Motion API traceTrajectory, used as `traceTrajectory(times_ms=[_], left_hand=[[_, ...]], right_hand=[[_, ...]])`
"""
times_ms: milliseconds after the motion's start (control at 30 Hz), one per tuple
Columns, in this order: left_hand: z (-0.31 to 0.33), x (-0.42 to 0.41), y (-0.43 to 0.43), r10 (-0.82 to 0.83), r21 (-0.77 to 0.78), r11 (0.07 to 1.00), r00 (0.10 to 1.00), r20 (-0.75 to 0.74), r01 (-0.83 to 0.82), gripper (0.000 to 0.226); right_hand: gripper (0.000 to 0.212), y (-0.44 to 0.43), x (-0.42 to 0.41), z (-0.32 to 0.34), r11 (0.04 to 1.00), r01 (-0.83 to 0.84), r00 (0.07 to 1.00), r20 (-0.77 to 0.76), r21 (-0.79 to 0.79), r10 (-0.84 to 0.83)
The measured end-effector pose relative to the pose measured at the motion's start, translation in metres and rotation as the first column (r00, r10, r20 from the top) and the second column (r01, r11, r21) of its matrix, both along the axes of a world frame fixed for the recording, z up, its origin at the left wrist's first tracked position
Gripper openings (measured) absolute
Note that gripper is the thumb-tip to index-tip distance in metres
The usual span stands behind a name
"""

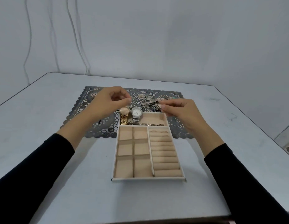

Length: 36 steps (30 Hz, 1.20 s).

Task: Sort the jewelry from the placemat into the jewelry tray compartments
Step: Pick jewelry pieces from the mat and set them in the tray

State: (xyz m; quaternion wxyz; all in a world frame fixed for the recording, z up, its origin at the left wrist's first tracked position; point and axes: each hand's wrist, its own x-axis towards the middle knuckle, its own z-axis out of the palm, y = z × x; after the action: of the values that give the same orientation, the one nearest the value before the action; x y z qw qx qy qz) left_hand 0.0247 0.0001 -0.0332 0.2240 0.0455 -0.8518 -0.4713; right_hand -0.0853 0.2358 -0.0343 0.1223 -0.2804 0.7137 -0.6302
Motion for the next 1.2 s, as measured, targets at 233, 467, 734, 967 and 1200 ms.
traceTrajectory(times_ms=[233,467,734,967,1200], left_hand=[[-0.010,0.016,0.031,-0.073,0.040,0.997,0.997,-0.005,0.073,0.002],[-0.019,0.024,0.051,-0.129,-0.015,0.992,0.992,-0.009,0.129,0.006],[-0.027,0.029,0.061,-0.135,-0.034,0.990,0.991,0.008,0.135,0.005],[-0.029,0.030,0.067,-0.118,-0.062,0.991,0.993,0.008,0.118,0.004],[-0.029,0.030,0.067,-0.099,-0.056,0.994,0.995,-0.001,0.099,0.004]], right_hand=[[0.017,0.033,0.028,-0.011,0.999,0.023,0.998,0.055,-0.033,-0.021],[0.017,0.051,0.041,-0.022,0.999,-0.038,0.999,-0.012,-0.021,0.038],[0.015,0.055,0.042,-0.030,0.994,-0.059,0.993,-0.096,0.092,0.067],[0.012,0.054,0.043,-0.030,0.983,-0.067,0.985,-0.148,0.171,0.093],[0.009,0.056,0.042,-0.029,0.960,-0.115,0.950,-0.254,0.254,0.181]])
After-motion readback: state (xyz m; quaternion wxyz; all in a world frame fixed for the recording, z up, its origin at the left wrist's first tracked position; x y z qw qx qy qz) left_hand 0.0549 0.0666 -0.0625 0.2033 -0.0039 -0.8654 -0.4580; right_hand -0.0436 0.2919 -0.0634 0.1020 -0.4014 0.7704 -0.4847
